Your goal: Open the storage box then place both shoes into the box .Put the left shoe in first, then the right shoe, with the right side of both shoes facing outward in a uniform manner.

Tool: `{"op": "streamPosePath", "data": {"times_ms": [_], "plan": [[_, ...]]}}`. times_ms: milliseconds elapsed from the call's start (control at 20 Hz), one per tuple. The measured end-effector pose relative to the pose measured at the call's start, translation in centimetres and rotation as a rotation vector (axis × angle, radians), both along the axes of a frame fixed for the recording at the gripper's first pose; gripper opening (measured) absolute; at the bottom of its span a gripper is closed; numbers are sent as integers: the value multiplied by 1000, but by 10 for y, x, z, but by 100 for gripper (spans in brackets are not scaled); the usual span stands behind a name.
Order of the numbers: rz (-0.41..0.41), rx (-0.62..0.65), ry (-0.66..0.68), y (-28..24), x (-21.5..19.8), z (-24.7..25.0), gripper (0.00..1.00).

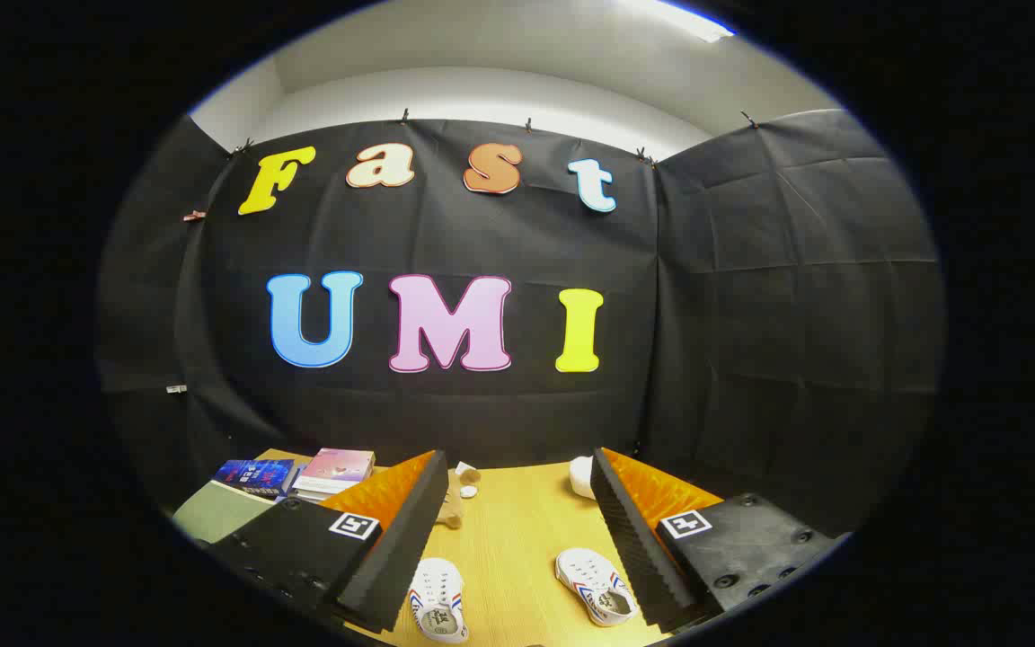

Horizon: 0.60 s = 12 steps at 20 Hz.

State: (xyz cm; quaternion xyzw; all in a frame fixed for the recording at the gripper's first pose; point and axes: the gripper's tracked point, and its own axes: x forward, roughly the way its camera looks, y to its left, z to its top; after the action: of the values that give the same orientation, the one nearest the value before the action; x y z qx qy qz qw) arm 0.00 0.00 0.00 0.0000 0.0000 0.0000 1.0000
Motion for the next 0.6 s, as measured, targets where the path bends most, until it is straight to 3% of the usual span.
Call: {"op": "streamPosePath", "data": {"times_ms": [600], "plan": [[17, -2, 28, 16, 2, -8, 98]]}}
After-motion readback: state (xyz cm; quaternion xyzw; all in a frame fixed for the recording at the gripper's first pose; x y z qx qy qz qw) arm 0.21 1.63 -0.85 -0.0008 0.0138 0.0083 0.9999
